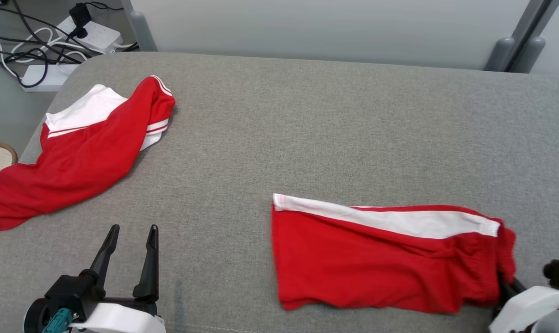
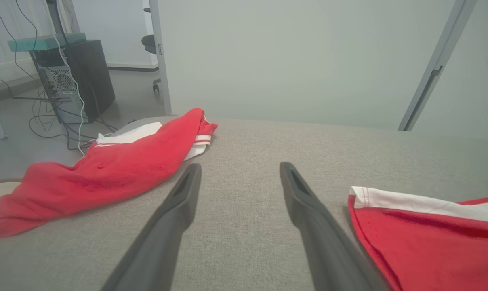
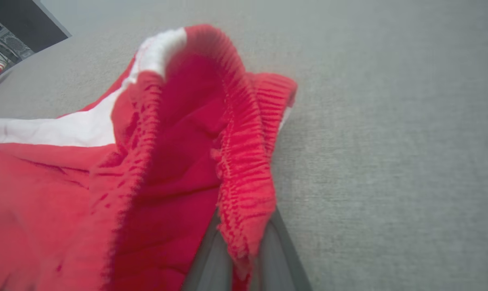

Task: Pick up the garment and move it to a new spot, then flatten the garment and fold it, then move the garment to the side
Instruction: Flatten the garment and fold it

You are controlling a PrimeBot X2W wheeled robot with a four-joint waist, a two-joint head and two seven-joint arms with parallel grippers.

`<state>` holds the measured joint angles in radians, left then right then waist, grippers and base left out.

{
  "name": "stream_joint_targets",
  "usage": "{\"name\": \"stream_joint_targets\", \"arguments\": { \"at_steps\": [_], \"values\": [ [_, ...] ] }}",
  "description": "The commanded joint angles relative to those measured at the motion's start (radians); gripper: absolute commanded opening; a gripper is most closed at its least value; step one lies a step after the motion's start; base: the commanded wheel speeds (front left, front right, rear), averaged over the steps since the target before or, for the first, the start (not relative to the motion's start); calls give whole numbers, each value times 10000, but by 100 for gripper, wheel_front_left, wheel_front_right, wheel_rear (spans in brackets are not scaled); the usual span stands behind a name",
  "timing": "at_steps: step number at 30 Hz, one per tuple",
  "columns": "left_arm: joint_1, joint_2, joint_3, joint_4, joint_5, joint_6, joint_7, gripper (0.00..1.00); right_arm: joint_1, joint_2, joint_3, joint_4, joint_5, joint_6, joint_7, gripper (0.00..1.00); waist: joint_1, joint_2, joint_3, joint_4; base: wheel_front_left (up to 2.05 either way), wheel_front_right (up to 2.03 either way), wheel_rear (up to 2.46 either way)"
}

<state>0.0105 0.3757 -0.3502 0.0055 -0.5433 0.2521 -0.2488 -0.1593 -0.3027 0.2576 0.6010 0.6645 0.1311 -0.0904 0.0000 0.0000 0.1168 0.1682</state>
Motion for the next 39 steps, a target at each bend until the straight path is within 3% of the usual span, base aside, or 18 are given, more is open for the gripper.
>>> {"name": "stream_joint_targets", "arguments": {
  "at_steps": [1,8,15,23,31,39],
  "values": [
    [-596,167,452,-195,127,-68,-129,100,-125,-415,-69,-32,132,-4,-202,0,0,0,16,-53,0,0,0],
    [-562,85,564,-146,219,-176,-129,100,-19,-476,-534,-537,1252,-4,206,0,0,0,11,-328,0,0,0],
    [-611,68,590,-119,300,-247,-129,100,301,-172,-71,-3273,2946,-4,1868,0,0,0,10,-425,0,0,0],
    [-687,-22,466,-22,387,-339,-130,100,19,765,646,-5305,3371,-4,3005,0,0,0,33,-203,0,0,0],
    [-780,-71,347,89,430,-422,-130,100,-870,1803,1430,-4970,3011,-4,3409,0,0,0,30,140,0,0,0],
    [-1031,-284,190,255,479,-535,-130,100,-1692,2163,1898,-2929,2019,-4,3089,0,0,0,125,521,0,0,0]
  ]
}}
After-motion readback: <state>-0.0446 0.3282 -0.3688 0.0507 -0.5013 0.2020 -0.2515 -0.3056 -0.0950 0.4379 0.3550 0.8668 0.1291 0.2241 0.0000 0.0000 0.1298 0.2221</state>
